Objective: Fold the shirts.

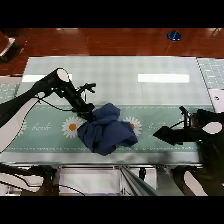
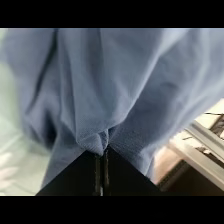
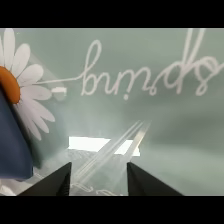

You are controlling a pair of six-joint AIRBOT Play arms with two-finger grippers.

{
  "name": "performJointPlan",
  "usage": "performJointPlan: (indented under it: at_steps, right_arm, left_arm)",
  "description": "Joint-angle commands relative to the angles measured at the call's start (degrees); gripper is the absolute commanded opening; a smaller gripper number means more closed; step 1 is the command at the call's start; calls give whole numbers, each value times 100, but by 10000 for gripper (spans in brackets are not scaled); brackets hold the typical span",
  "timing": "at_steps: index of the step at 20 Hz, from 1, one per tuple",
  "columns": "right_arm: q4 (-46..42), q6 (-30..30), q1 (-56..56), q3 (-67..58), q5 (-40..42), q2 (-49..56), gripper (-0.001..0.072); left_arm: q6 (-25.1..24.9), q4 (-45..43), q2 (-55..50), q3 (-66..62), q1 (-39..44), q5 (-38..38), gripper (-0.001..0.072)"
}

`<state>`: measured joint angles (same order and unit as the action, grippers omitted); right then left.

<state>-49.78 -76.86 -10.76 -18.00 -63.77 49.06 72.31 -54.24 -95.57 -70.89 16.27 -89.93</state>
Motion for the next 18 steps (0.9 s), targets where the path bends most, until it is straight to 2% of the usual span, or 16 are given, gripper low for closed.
performJointPlan:
  at_steps: [1,4,8,11,16,17,18]
  right_arm:
    - [380,140,190,133,-24,-4,405]
    - [754,-7,1388,133,387,-4,406]
    - [1342,-192,2830,127,1211,219,406]
    - [1650,-149,3407,50,1733,551,406]
    - [1646,-120,3742,-540,2334,1502,394]
    - [1646,-7,3738,-710,2343,1718,264]
    - [1657,181,3738,-916,2282,1891,46]
  left_arm:
    - [81,-529,-52,-184,72,310,15]
    - [105,-531,203,-181,-39,702,15]
    - [105,-509,306,-181,-90,699,14]
    - [107,-509,304,-181,-90,708,15]
    - [149,-358,304,-181,-90,796,15]
    - [149,-293,306,-181,-90,852,15]
    - [149,-249,319,-181,-90,905,15]
